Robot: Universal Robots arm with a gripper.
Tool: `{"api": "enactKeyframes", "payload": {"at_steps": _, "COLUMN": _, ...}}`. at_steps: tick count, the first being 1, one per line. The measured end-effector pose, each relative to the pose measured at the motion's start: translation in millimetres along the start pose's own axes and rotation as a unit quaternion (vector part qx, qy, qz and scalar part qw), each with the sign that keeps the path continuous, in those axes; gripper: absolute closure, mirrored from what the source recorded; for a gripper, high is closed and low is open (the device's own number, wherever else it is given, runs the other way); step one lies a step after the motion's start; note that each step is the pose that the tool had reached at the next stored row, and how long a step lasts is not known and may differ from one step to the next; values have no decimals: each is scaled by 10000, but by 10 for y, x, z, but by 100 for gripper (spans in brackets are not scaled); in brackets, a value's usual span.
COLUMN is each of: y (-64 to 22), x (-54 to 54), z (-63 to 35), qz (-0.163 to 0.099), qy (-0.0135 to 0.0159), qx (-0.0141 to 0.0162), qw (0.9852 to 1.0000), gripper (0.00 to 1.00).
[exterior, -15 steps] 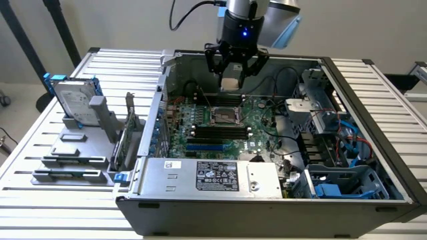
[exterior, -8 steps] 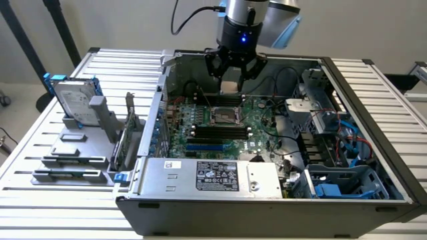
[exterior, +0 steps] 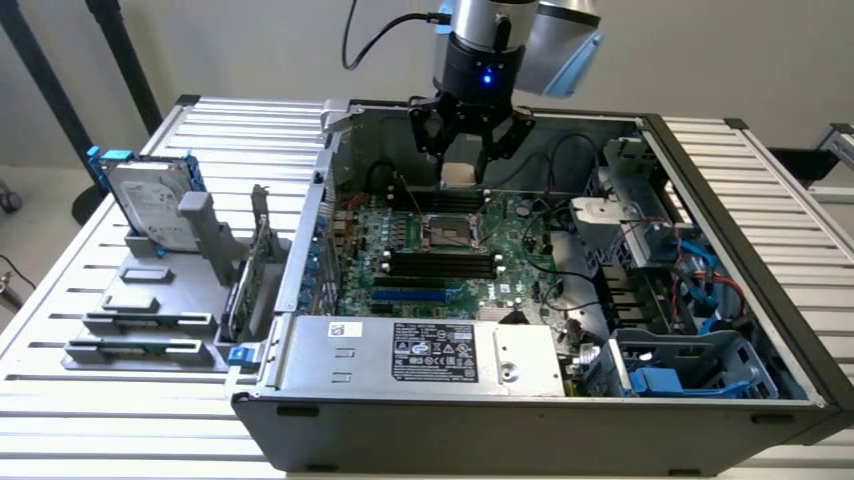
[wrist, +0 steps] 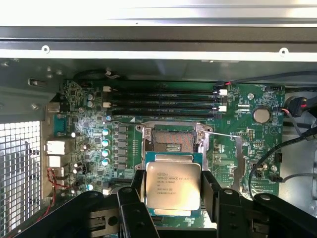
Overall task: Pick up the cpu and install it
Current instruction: 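Pick up the cpu and move it towards the insertion slot, then place the cpu into insertion slot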
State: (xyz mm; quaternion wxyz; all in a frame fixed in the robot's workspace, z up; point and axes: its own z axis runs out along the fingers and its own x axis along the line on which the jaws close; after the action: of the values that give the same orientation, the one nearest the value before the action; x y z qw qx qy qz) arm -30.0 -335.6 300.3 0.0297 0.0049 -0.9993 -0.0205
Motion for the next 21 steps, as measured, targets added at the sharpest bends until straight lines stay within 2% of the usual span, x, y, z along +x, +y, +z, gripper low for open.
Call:
{"api": "enactKeyframes", "payload": {"at_steps": 14, "y": 0, "x": 4, "z": 1, "qz": 24, "qy": -1, "qx": -2, "qw": 10000, "gripper": 45}}
{"api": "enactKeyframes", "payload": {"at_steps": 17, "y": -1, "x": 6, "z": 9, "qz": 244, "qy": -10, "qx": -15, "qw": 9997, "gripper": 45}}
{"api": "enactKeyframes", "payload": {"at_steps": 21, "y": -1, "x": 5, "z": 29, "qz": 601, "qy": -23, "qx": -36, "qw": 9982, "gripper": 45}}
